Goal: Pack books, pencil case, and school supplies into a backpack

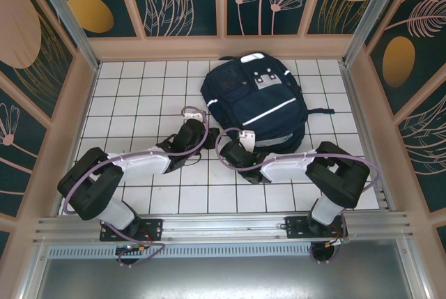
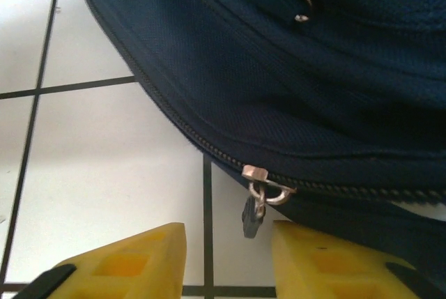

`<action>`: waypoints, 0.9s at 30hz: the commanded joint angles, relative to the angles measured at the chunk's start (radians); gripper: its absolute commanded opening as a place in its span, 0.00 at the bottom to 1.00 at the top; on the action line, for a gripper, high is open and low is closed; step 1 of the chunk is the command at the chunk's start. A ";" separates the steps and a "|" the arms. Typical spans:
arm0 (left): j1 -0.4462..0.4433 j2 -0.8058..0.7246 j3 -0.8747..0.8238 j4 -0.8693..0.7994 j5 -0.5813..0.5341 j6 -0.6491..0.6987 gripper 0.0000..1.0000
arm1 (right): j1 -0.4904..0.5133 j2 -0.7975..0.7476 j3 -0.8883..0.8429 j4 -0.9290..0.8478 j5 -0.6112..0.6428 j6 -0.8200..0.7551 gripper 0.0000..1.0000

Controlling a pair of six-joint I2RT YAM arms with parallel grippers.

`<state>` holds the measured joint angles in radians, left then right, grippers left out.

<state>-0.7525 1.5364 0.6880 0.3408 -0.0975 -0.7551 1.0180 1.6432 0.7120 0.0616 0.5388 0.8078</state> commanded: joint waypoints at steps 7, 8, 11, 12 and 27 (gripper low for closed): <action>-0.001 0.107 0.019 0.151 0.142 -0.160 0.49 | -0.005 -0.036 -0.028 0.017 0.091 -0.017 0.00; 0.000 0.124 0.019 0.181 0.160 -0.191 0.51 | -0.004 -0.044 -0.033 0.019 0.091 -0.021 0.00; -0.001 0.171 0.014 0.277 0.196 -0.291 0.58 | 0.000 -0.070 -0.059 0.035 0.087 -0.030 0.00; -0.002 0.214 0.018 0.302 0.203 -0.321 0.60 | 0.000 -0.078 -0.067 0.042 0.081 -0.033 0.00; -0.027 0.408 0.138 0.383 0.153 -0.471 0.11 | 0.005 -0.150 -0.086 0.052 0.039 -0.068 0.00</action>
<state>-0.7757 1.9305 0.8059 0.7040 0.0883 -1.1961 1.0176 1.5429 0.6384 0.1020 0.5636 0.7570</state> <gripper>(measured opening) 0.231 0.050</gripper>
